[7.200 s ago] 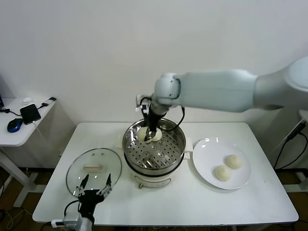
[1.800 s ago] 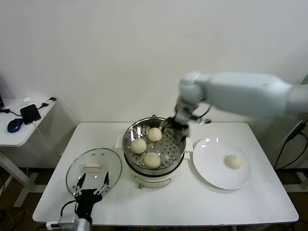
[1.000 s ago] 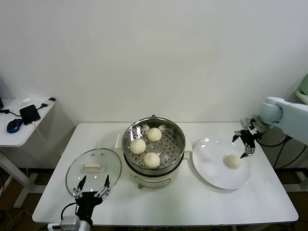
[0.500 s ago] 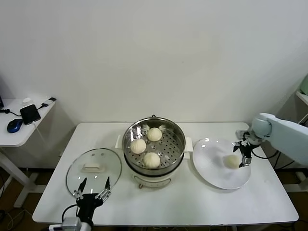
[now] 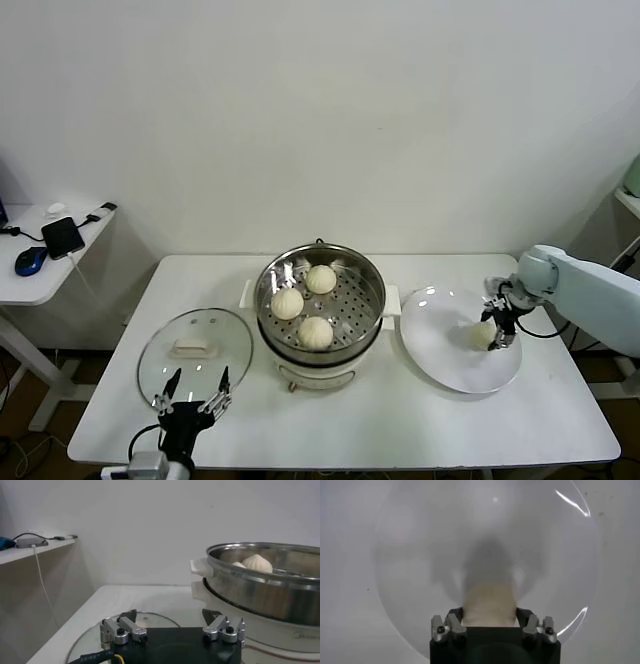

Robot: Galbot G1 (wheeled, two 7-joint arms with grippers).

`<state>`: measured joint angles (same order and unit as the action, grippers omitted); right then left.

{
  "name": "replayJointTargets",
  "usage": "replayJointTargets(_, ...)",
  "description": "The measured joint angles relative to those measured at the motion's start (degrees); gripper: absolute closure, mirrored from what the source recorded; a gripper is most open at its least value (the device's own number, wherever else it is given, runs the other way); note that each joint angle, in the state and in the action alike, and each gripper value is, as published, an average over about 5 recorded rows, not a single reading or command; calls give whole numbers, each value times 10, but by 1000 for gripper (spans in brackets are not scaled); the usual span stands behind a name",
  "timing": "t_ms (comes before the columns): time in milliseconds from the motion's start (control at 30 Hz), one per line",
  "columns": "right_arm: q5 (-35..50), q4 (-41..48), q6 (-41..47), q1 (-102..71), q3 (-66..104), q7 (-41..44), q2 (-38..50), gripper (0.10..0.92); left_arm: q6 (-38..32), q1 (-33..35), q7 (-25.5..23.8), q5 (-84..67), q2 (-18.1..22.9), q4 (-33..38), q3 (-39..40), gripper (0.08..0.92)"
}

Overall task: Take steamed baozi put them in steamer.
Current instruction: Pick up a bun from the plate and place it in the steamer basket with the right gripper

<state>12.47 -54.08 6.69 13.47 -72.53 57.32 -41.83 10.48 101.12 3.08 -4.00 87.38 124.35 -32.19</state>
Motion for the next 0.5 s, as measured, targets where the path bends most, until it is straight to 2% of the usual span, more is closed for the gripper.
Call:
replayJointTargets(233,79,-58,15,136,-97,8,-11,330,6,2,-1,2,3,12,3,177)
replayJointTargets(500,240,-138,53,337,-202,10,-74,330,9,-6,-3,1,1,15,1,177)
